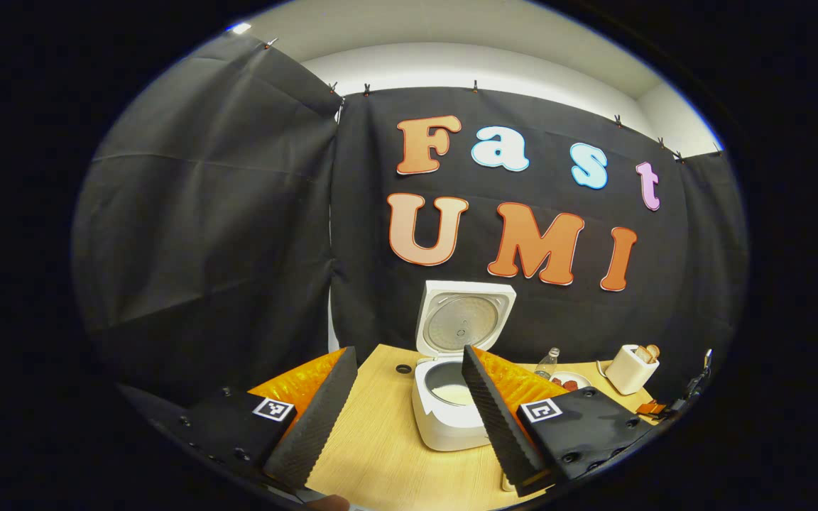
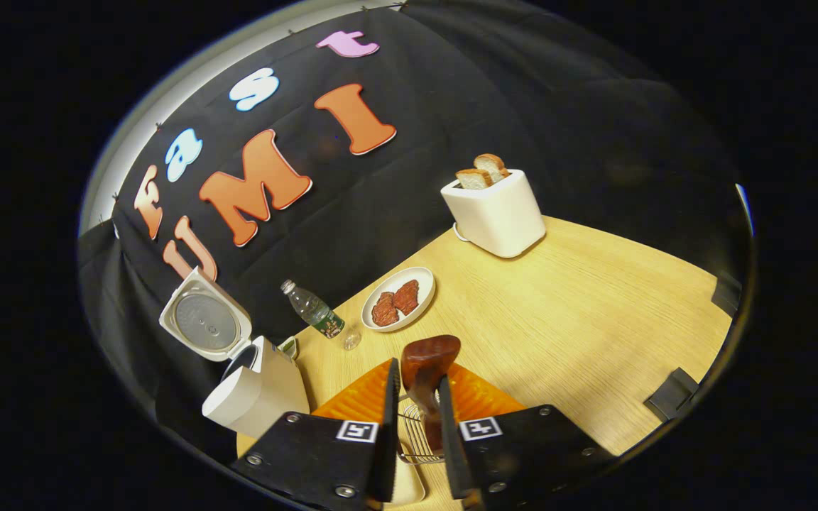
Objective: Close the left gripper, press the button to open the rice cooker; take a wooden spoon from the chopstick holder with the right hand, scoop a spoonful of rice and pour it into the rice cooker, then put the wooden spoon back into the chopstick holder.
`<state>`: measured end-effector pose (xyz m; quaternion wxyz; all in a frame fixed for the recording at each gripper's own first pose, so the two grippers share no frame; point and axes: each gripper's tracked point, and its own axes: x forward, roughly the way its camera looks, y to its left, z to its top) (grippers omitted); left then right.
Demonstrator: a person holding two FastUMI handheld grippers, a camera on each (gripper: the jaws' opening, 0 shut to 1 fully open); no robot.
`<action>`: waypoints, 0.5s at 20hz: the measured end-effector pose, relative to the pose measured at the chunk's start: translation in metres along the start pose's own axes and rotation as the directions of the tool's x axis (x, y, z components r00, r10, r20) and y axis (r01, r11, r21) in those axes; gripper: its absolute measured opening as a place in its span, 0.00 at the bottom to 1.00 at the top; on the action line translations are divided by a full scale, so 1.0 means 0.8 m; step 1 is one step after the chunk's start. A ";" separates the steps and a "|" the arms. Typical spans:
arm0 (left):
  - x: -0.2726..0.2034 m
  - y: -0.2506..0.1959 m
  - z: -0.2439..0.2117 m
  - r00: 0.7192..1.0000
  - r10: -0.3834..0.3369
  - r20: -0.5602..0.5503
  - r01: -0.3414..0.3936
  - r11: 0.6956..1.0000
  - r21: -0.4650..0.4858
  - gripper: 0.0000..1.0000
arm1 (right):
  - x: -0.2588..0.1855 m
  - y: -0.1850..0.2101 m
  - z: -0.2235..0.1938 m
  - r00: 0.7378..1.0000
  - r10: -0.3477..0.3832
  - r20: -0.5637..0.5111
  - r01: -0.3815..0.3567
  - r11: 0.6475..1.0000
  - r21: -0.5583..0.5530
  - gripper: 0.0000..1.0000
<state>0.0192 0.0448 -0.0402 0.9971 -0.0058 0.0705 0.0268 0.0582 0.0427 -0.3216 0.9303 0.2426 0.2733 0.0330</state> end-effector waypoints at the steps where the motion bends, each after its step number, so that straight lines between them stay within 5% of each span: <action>1: 0.006 -0.004 0.005 1.000 -0.005 0.006 0.005 1.000 0.005 1.00 | -0.005 -0.004 0.003 1.000 -0.009 -0.002 0.009 1.000 0.004 0.46; 5: 0.036 -0.024 0.033 0.999 -0.030 0.032 0.029 0.999 0.031 1.00 | -0.030 -0.024 0.032 0.996 -0.082 0.044 0.083 0.996 -0.027 0.95; 10: 0.104 -0.068 0.089 0.993 -0.096 0.067 0.095 0.995 0.016 1.00 | -0.058 -0.021 0.059 0.992 -0.096 0.078 0.099 0.995 -0.028 0.95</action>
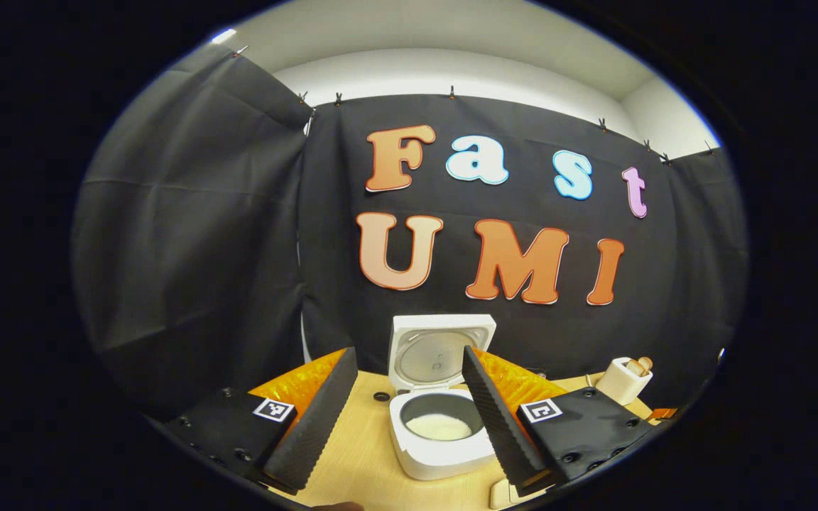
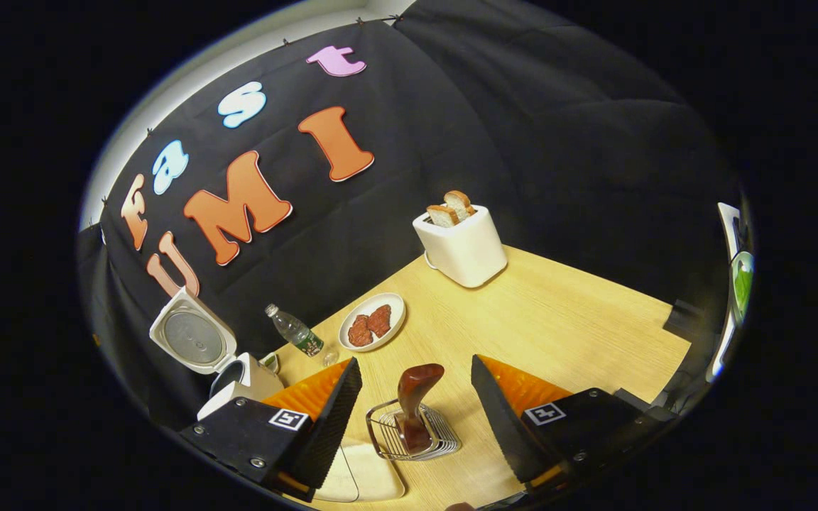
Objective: Close the left gripper, press the button to open the rice cooker; take a wooden spoon from the chopstick holder with the right hand, scoop a spoonful of rice and pour it into the rice cooker, then put the wooden spoon back into the chopstick holder.
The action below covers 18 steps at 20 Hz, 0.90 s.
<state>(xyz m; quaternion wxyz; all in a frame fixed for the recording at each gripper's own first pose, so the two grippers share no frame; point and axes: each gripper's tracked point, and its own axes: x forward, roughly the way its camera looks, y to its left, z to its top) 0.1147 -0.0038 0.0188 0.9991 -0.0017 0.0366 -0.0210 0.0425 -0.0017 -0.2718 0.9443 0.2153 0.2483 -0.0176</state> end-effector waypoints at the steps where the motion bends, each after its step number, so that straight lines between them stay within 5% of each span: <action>1: 0.019 -0.007 0.011 1.000 -0.014 0.006 0.014 1.000 -0.009 1.00 | -0.003 -0.001 0.004 1.000 -0.003 0.005 0.003 1.000 0.007 0.95; 10: 0.209 -0.042 0.073 0.997 -0.075 -0.031 0.075 0.997 -0.011 1.00 | -0.028 -0.008 0.059 0.993 -0.056 0.105 0.056 0.998 -0.005 0.95; 18: 0.355 -0.053 0.002 0.982 -0.046 -0.181 0.049 0.999 0.009 1.00 | -0.073 -0.007 0.138 0.964 -0.111 0.241 0.154 0.973 -0.169 0.95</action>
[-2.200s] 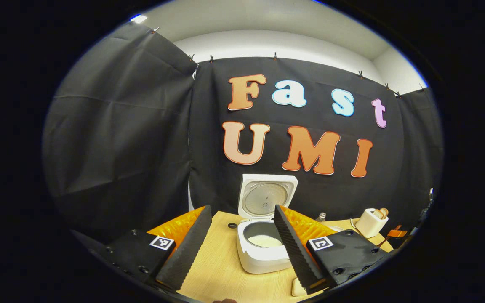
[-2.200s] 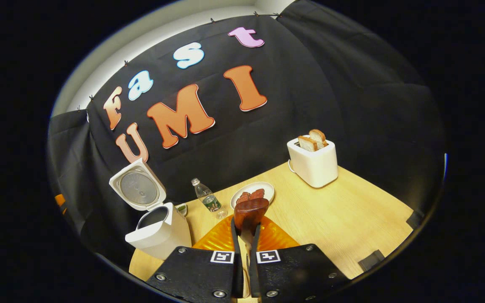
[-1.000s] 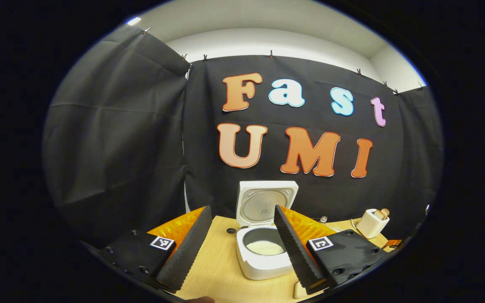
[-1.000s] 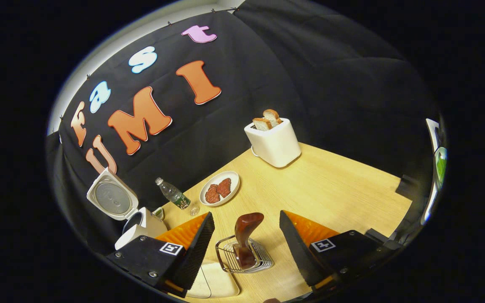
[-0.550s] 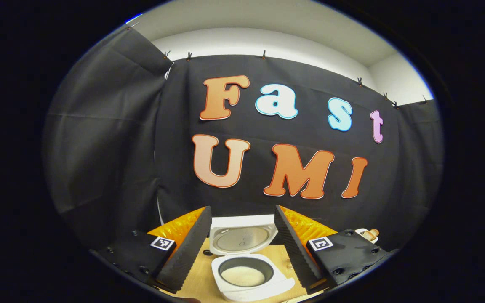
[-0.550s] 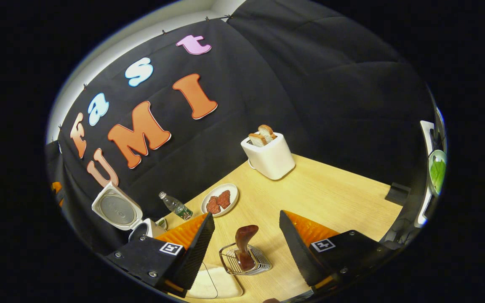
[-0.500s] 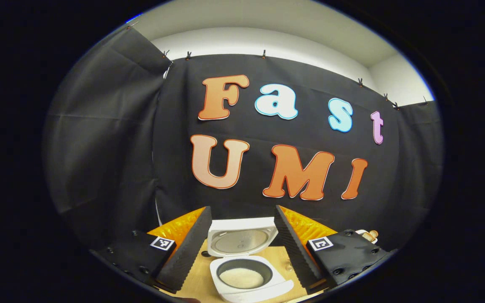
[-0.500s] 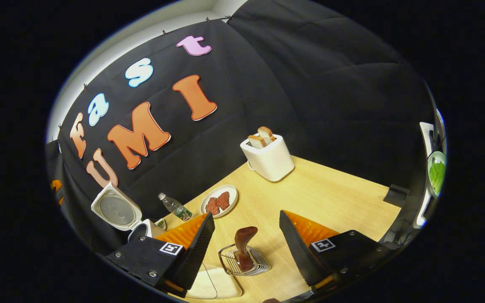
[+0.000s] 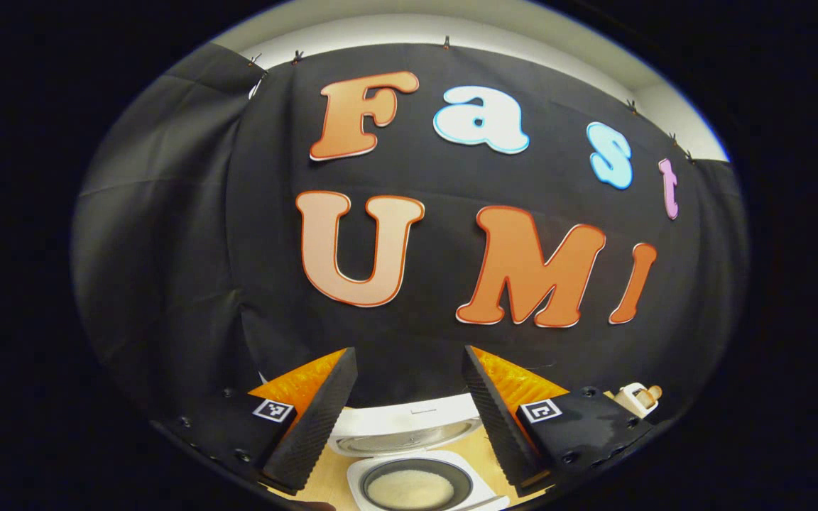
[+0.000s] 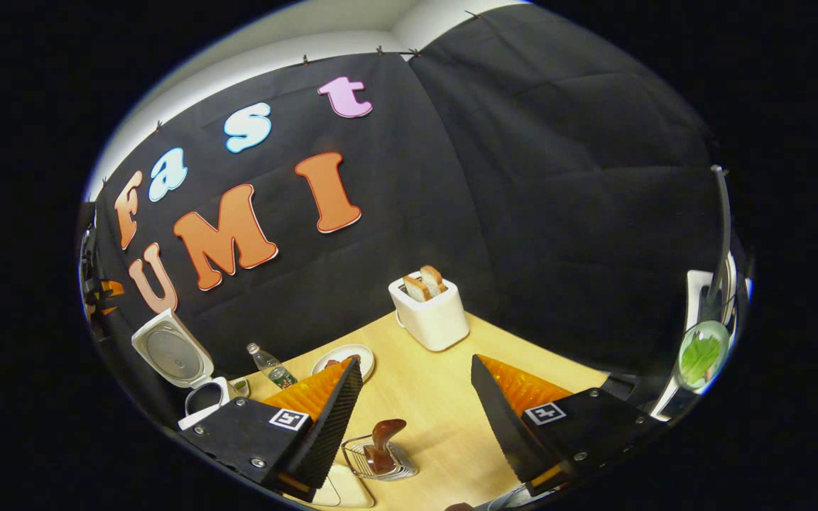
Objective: Close the left gripper, press the button to open the rice cooker; take a wooden spoon from the chopstick holder with the right hand, scoop a spoonful of rice and pour it into the rice cooker, then put the wooden spoon back into the chopstick holder.
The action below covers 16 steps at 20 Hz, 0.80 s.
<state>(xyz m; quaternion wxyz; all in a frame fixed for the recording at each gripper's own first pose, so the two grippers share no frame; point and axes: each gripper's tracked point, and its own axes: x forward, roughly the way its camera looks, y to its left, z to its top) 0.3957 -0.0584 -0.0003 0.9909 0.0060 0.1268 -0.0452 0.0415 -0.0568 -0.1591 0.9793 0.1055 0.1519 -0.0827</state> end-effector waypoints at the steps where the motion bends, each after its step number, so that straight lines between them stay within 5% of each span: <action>1: 0.014 -0.003 -0.004 1.000 -0.006 -0.010 0.006 1.000 -0.009 1.00 | -0.007 0.002 0.017 1.000 0.010 0.027 -0.009 0.999 -0.038 0.95; 4: 0.053 -0.013 -0.013 0.999 -0.037 -0.040 0.034 0.998 -0.061 1.00 | -0.031 0.008 0.056 0.996 0.033 0.086 -0.022 0.991 -0.129 0.95; 9: 0.103 -0.003 -0.063 0.987 0.000 -0.160 0.000 1.000 -0.006 1.00 | -0.059 0.001 0.076 0.992 0.017 0.128 0.008 0.982 -0.190 0.95; 14: 0.106 -0.002 -0.109 0.968 -0.021 -0.248 -0.005 0.995 -0.102 1.00 | -0.062 -0.003 0.068 0.993 0.004 0.117 0.027 0.965 -0.260 0.95; 16: 0.099 0.009 -0.119 0.965 0.008 -0.263 -0.021 0.999 -0.046 1.00 | -0.062 0.008 0.070 0.992 0.024 0.123 0.011 0.963 -0.271 0.95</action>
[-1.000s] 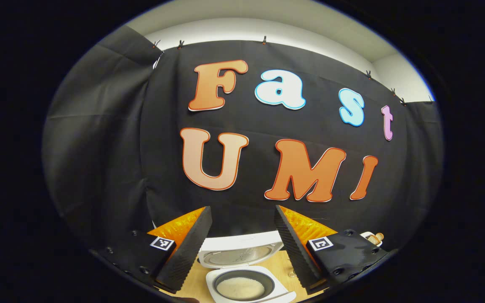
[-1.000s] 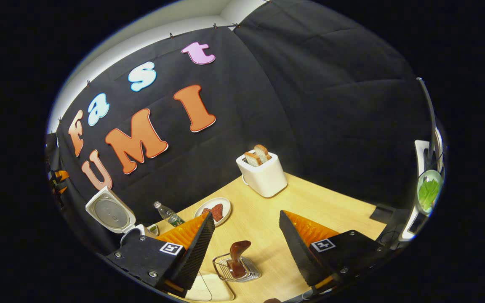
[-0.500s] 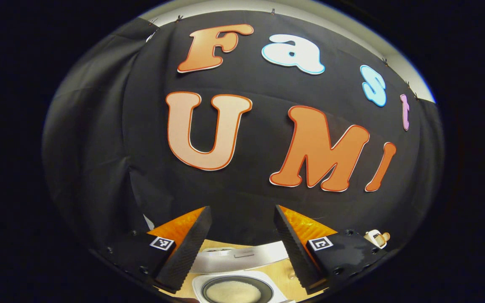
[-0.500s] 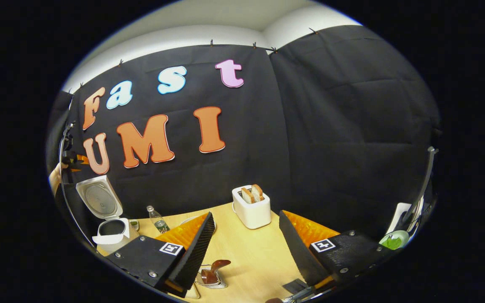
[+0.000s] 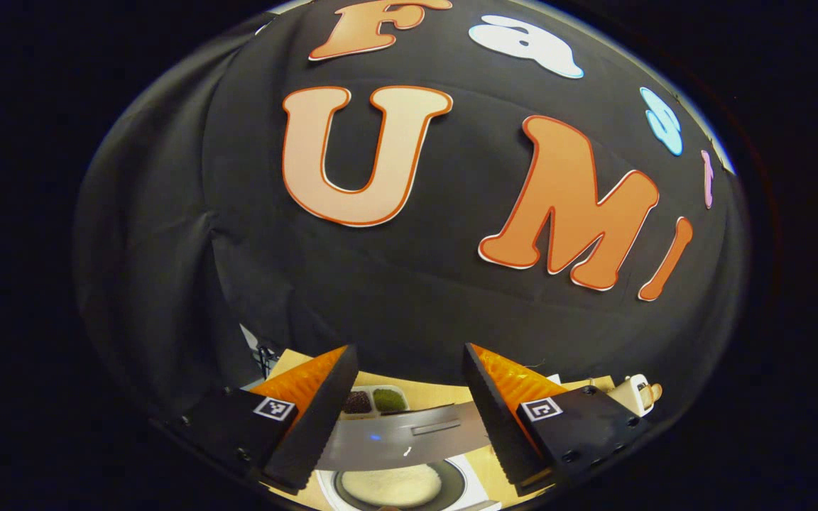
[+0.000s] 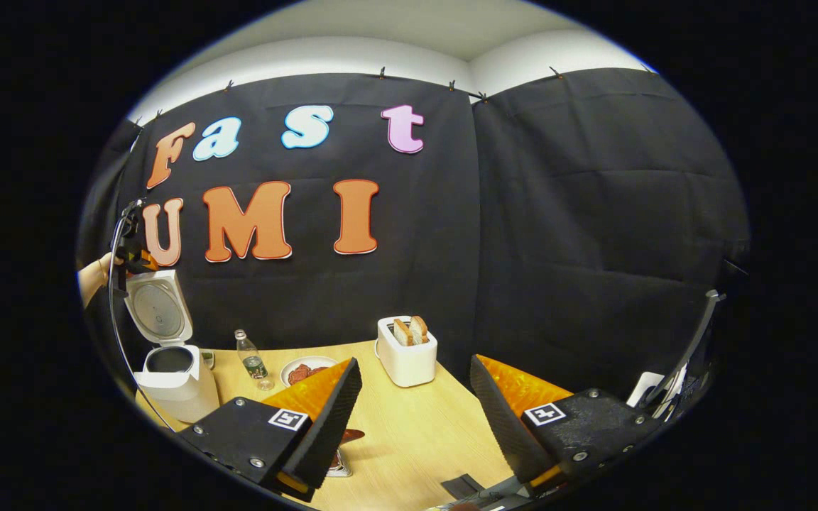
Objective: Close the left gripper, press the button to open the rice cooker; take a wooden spoon from the chopstick holder with the right hand, scoop a spoonful of rice and pour it into the rice cooker, then put the wooden spoon back into the chopstick holder.
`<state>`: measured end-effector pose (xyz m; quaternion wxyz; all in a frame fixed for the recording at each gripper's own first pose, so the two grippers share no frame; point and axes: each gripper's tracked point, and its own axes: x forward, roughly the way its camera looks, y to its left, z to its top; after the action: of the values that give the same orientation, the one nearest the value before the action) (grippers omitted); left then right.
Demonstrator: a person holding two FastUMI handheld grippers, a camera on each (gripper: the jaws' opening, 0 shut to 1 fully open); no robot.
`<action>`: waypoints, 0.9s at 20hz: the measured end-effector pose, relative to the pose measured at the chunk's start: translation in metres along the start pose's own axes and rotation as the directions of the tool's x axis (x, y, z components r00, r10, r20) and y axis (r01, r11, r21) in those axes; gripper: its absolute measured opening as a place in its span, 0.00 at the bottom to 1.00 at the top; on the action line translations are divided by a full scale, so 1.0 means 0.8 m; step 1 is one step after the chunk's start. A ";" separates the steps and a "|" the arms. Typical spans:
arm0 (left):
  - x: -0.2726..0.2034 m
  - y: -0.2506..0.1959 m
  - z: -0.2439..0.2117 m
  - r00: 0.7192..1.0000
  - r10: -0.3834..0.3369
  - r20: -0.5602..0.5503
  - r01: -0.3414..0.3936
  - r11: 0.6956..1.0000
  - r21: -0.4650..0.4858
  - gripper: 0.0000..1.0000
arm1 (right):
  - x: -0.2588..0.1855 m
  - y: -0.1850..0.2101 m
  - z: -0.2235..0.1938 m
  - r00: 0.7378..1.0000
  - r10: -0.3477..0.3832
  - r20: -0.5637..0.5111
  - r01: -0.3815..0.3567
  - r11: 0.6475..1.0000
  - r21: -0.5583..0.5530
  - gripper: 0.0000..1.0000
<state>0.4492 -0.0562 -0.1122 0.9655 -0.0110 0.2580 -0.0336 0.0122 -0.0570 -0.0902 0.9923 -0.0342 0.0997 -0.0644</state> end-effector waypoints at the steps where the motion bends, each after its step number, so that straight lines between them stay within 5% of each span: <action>1: -0.007 0.001 -0.004 1.000 -0.005 -0.001 0.005 1.000 0.025 1.00 | 0.001 0.007 0.004 1.000 0.014 0.007 -0.014 1.000 0.001 0.95; 9: -0.076 -0.022 -0.068 0.996 -0.071 -0.060 0.071 0.997 0.003 1.00 | 0.001 0.066 0.014 0.985 0.173 0.029 -0.173 0.985 0.003 0.95; 14: -0.126 -0.044 -0.170 0.986 -0.109 -0.124 0.105 0.994 -0.038 0.99 | 0.007 0.094 0.023 0.965 0.259 0.044 -0.260 0.965 0.041 0.95; 18: -0.145 -0.044 -0.248 0.993 -0.060 -0.098 0.058 0.998 -0.021 1.00 | 0.013 0.123 0.011 0.942 0.334 0.020 -0.335 0.940 0.061 0.95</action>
<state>0.2477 -0.0841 -0.2249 0.9501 -0.0259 0.3050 -0.0603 0.0359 0.0395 -0.0918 0.9899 0.0142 0.0973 0.1021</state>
